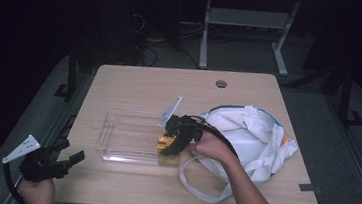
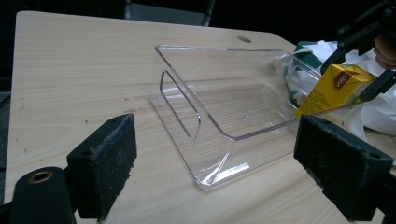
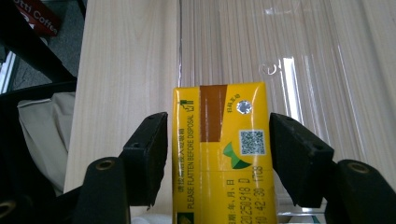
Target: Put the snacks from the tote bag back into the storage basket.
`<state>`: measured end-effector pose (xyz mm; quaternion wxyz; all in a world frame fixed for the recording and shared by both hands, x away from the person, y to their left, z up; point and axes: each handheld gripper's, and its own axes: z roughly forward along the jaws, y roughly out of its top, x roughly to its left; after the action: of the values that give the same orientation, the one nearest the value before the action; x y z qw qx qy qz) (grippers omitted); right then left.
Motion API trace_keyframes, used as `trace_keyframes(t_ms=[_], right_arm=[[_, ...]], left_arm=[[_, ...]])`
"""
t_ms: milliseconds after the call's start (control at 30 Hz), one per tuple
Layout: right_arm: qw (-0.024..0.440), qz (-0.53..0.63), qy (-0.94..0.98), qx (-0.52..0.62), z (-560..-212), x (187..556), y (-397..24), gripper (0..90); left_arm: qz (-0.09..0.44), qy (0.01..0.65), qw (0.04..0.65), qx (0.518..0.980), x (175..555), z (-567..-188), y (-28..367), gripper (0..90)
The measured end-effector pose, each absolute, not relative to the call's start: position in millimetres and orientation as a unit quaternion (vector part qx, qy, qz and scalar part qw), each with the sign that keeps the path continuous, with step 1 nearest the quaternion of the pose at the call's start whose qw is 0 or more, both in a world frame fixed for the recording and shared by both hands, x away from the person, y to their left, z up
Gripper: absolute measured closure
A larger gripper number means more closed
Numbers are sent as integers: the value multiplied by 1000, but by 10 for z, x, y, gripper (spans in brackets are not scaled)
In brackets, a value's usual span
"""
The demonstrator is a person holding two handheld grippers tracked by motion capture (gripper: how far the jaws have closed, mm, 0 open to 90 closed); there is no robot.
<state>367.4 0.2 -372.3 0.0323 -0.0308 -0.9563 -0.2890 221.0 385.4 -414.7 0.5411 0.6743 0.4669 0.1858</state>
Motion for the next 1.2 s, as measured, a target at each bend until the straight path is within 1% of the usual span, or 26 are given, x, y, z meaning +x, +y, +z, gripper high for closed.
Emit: trace_keyframes(t_ms=[567, 1200], right_arm=[[31, -298, -953, -39, -3680, 3673, -33, 339], [31, -306, -951, -41, -3642, 3672, -70, 339]], left_arm=[[187, 468, 542, 673, 2205, -4148, 3854, 127], [185, 469, 541, 672, 2196, -4148, 3855, 126]])
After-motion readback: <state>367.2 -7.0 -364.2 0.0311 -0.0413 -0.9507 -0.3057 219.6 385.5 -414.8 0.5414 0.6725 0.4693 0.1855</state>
